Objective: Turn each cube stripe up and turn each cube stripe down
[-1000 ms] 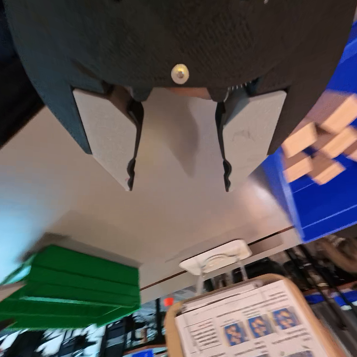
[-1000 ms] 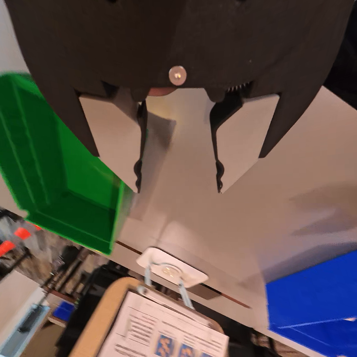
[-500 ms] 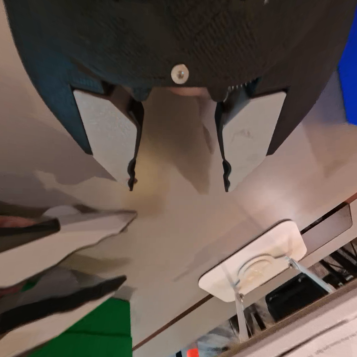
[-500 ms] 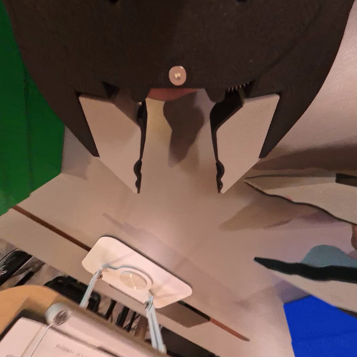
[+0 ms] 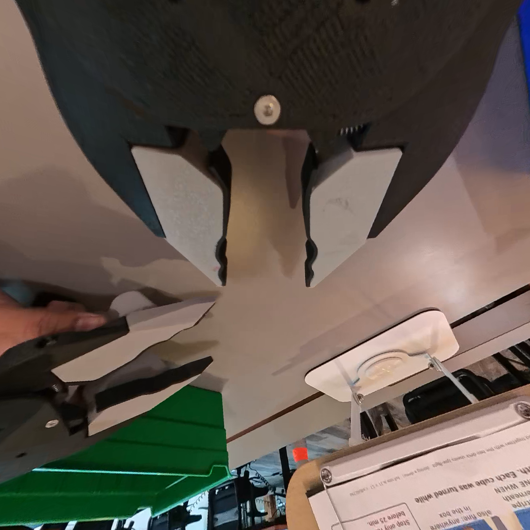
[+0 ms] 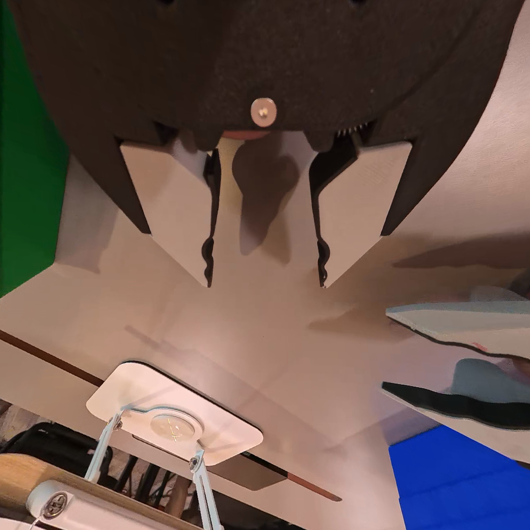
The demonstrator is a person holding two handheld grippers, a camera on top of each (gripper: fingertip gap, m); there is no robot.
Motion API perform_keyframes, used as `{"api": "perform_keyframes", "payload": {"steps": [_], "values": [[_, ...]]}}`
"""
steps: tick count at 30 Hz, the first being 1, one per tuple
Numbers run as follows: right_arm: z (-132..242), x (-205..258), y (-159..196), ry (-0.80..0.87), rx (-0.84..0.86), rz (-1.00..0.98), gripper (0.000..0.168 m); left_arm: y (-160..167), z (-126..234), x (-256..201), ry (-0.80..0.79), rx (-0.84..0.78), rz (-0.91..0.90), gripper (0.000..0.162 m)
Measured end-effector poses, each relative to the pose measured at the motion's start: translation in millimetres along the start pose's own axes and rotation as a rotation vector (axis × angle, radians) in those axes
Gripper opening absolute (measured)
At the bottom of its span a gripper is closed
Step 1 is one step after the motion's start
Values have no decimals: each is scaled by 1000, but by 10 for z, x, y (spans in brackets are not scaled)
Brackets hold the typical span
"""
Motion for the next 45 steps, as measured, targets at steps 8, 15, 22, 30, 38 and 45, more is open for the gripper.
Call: {"api": "perform_keyframes", "payload": {"steps": [8, 15, 22, 30, 38, 45], "values": [[38, 10, -15, -33, -21, -41, 71, 6, 26, 36, -12, -5, 18, 53], [24, 43, -4, -38, -8, -17, 70, 14, 22, 45, -7, -1, 33, 53], [26, 79, -12, -49, -13, -11, 70, 5, 29, 35, -5, -8, 24, 50], [47, 42, -33, -38, -33, -38, 70, -4, 47, 33, -10, -18, 16, 50], [69, 57, -39, -31, -42, -36, 70, -34, 69, 35, -19, -42, 4, 45], [70, 69, -37, -35, -40, -35, 70, -31, 68, 50, -18, -41, 20, 52]]}}
Point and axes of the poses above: each gripper's, where its closed fingertips meet, z back along the fingers, y out of its underside, x = y × z across the jaws, the point moved 1 cm from there along z, back along the fingers, and after that the axes turned 5 degrees about -x, right-handed, at the moved point
